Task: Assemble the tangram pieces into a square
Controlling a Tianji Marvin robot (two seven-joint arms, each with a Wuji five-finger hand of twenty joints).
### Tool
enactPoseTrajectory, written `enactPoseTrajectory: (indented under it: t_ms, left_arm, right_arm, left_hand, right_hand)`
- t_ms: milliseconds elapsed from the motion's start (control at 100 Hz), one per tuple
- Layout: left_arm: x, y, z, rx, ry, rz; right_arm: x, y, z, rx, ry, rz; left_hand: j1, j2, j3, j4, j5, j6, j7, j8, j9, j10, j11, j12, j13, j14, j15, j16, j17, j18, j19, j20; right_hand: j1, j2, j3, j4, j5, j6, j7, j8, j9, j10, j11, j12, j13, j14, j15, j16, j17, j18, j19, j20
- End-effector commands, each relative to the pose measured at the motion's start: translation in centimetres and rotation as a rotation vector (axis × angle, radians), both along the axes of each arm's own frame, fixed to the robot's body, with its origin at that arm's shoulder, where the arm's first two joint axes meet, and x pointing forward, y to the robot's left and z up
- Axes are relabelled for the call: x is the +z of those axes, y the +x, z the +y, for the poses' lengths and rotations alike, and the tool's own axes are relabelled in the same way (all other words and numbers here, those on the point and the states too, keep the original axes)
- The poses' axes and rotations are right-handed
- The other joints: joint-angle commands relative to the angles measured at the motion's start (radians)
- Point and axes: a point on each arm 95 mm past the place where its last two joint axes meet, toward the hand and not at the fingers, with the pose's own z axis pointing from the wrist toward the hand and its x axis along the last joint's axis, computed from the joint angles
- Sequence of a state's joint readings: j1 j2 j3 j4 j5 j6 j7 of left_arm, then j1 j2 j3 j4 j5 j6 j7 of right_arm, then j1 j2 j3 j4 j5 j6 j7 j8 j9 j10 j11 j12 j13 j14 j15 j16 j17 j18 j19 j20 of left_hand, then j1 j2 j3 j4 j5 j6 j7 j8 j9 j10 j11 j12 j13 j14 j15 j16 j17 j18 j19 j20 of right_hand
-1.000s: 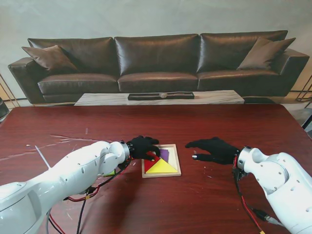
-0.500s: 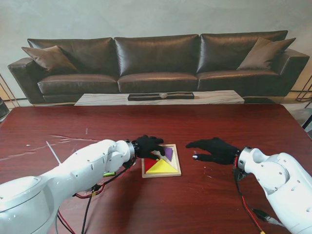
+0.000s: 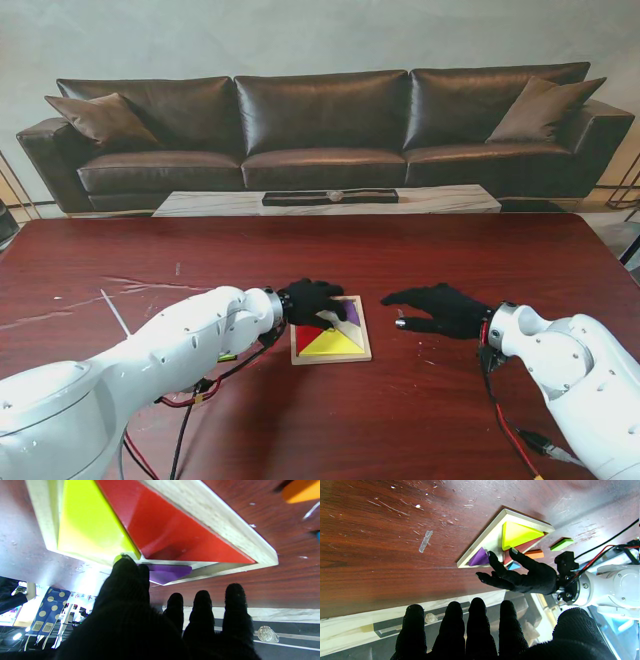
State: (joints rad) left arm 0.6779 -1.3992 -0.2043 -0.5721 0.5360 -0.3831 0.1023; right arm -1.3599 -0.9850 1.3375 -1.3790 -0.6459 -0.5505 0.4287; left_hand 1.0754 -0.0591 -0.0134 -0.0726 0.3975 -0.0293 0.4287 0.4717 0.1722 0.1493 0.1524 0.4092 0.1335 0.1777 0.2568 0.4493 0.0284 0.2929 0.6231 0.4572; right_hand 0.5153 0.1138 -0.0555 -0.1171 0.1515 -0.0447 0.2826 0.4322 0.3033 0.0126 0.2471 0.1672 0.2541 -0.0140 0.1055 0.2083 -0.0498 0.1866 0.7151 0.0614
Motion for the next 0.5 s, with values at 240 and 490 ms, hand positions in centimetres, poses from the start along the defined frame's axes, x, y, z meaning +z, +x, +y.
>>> enactPoseTrajectory:
  t_ms: [240, 490]
  left_arm:
    - [0.9, 0.3, -0.1, -0.006, 0.051, -0.048]
    - [1.4, 0.4, 0.8, 0.010, 0.093, -0.075]
  right_arm:
    - [-0.3, -0.4, 0.3, 0.018, 0.000, -0.001]
    - [-0.3, -0.3, 0.4, 0.018, 0.001, 0.001]
  left_hand:
    - [0.003, 0.036, 0.004, 0.044, 0.004, 0.012, -0.002, 0.017, -0.027, 0.006, -0.010, 0.003, -0.027, -0.010, -0.027, -0.001, -0.003, 0.011, -0.009, -0.005]
    - [0.003, 0.036, 0.004, 0.044, 0.004, 0.018, -0.001, 0.018, -0.028, 0.007, -0.012, 0.003, -0.027, -0.009, -0.027, -0.001, -0.001, 0.010, -0.008, -0.004]
  right_hand:
    - [0.015, 0.029, -0.002, 0.025, -0.013, -0.027, 0.013, -0.011, 0.009, -0.008, 0.014, 0.012, 0.005, -0.015, -0.002, 0.003, -0.008, -0.008, 0.008, -0.011]
    - [0.015, 0.028, -0.002, 0.024, -0.012, -0.027, 0.013, -0.010, 0.011, -0.006, 0.014, 0.012, 0.005, -0.015, -0.002, 0.003, -0.009, -0.006, 0.008, -0.011]
